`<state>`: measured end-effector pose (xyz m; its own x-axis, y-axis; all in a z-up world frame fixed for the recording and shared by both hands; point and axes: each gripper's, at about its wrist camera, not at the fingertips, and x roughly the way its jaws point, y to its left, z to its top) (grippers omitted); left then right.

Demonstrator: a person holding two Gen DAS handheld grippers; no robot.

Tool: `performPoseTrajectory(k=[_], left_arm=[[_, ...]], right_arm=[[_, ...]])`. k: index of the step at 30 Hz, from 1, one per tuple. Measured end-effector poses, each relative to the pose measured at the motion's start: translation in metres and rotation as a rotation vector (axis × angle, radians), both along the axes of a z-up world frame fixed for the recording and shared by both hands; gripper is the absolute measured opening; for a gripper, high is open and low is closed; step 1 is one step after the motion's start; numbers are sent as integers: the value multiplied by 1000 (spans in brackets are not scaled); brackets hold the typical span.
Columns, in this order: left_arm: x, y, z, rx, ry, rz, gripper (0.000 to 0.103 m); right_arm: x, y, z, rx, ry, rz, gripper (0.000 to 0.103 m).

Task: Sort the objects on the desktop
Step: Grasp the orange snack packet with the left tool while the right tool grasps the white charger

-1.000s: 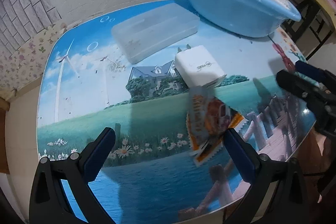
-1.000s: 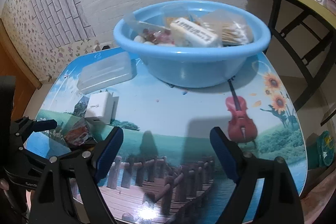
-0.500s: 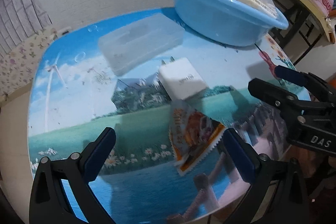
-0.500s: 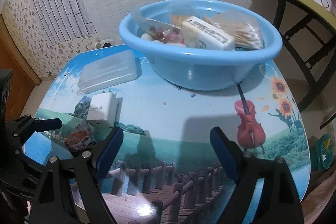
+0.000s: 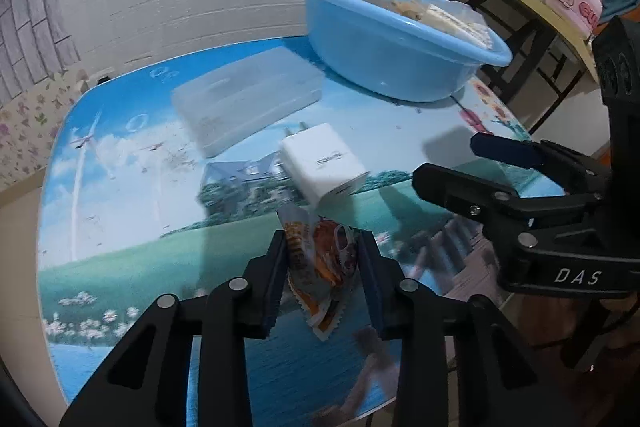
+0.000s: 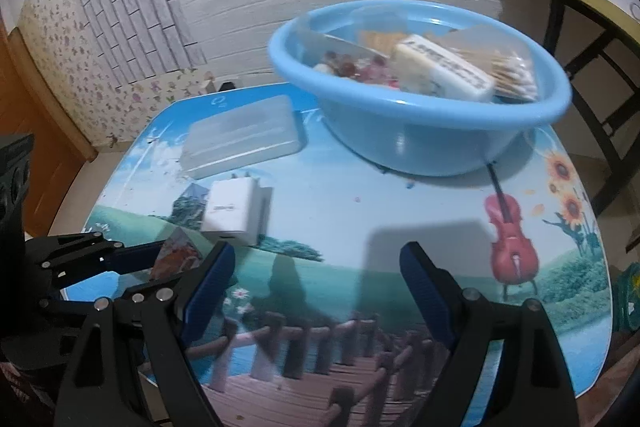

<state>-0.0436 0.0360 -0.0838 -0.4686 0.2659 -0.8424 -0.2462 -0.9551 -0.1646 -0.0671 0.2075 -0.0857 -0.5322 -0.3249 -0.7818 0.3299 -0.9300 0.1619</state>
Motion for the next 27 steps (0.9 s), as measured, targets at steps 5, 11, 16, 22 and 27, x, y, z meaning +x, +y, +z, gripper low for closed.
performPoseTrajectory(k=[5, 11, 16, 22, 27], left_arm=[[5, -21, 3, -24, 9, 40, 34], [5, -33, 0, -38, 5, 74, 34], [3, -31, -3, -58, 5, 80, 34], [3, -29, -2, -64, 2, 88, 34], [6, -22, 2, -65, 3, 80, 34]], right_arm=[[-4, -20, 0, -8, 7, 41, 86], [-11, -49, -10, 21, -10, 95, 77], [-12, -61, -23, 46, -33, 127, 64], [-10, -59, -23, 16, -37, 173, 40], [-3, -41, -16, -14, -26, 159, 40]])
